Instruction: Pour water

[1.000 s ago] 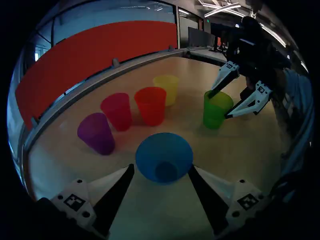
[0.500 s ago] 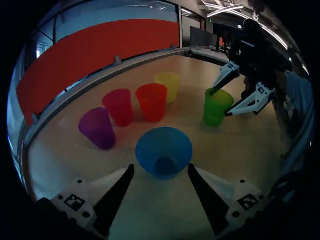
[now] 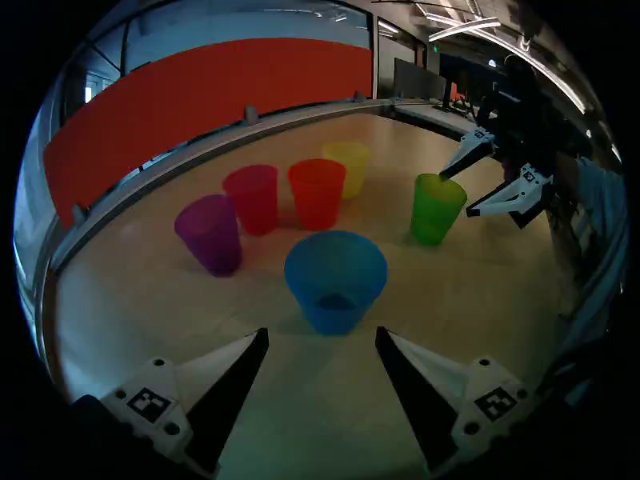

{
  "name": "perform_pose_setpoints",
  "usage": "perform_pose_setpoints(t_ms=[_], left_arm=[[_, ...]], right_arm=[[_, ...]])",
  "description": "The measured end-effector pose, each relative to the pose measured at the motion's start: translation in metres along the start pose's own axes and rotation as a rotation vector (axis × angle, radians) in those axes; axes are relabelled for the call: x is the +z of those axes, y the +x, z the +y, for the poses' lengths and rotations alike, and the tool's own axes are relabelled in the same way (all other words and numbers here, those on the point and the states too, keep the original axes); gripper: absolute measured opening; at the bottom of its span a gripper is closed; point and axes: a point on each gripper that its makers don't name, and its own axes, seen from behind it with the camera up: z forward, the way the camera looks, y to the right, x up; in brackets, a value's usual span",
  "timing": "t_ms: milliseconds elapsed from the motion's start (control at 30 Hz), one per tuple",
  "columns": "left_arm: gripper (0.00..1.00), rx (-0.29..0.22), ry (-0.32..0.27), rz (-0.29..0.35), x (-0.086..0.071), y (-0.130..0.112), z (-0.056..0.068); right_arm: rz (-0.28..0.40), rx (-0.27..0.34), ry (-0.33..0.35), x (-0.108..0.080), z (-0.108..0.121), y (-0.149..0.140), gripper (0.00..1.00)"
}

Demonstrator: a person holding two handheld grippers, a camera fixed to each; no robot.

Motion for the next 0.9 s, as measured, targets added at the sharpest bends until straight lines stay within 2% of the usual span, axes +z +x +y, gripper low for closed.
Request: perform_pose_setpoints(t_ms=[400,700,900], left_arm=[[1.00,-0.050,0.068,0.056,-0.027,-0.002,-0.007],[1.00,-0.078,0.132,0.133,-0.047,0.007,-0.011],[0.99,-0.094,0.235,0.218,-0.064,0.020,-0.029]], right_arm=[[0.066,0.045,-0.080,-0.034,0.018,-0.004,1.00],[0.174,0.102,-0.169,-0.056,0.039,0.017,1.00],[0.263,0.159,-0.259,-0.070,0.057,0.032,1.00]])
